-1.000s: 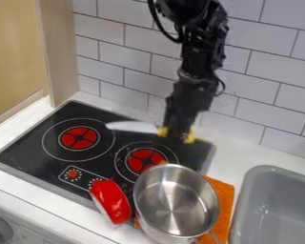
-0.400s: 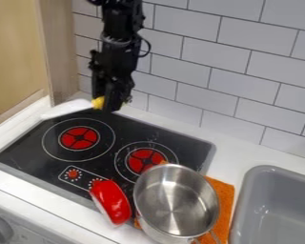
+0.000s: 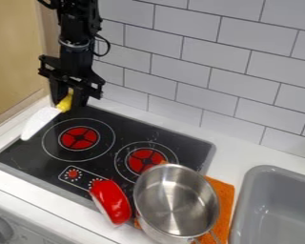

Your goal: Put the knife on the left side of the burner

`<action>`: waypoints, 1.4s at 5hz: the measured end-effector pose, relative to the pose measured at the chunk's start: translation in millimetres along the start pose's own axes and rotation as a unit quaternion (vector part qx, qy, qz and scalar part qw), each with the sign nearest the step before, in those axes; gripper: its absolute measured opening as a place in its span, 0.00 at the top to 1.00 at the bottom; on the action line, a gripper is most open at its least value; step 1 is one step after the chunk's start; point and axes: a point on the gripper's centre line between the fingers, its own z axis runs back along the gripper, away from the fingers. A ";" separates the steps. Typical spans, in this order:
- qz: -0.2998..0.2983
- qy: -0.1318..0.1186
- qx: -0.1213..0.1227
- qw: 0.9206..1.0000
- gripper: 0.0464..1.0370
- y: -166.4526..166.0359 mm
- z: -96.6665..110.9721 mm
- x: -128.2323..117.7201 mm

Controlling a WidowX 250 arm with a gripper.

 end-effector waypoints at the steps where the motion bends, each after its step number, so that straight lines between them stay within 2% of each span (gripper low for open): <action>1: 0.057 -0.006 -0.028 0.998 0.67 24.9 -17.8 -11.5; 2: 0.048 0.020 -0.047 0.998 0.67 24.4 -43.1 -13.7; 3: 0.051 -0.013 -0.045 0.998 0.67 28.0 -43.4 6.0; 4: 0.052 -0.015 -0.049 0.997 0.59 26.5 -43.9 9.6; 5: 0.051 -0.004 -0.052 0.997 0.29 25.4 -43.1 9.4; 6: 0.044 0.016 -0.045 0.998 0.05 27.6 -41.7 4.5; 7: 0.035 0.025 -0.040 0.998 0.03 26.4 -40.7 2.4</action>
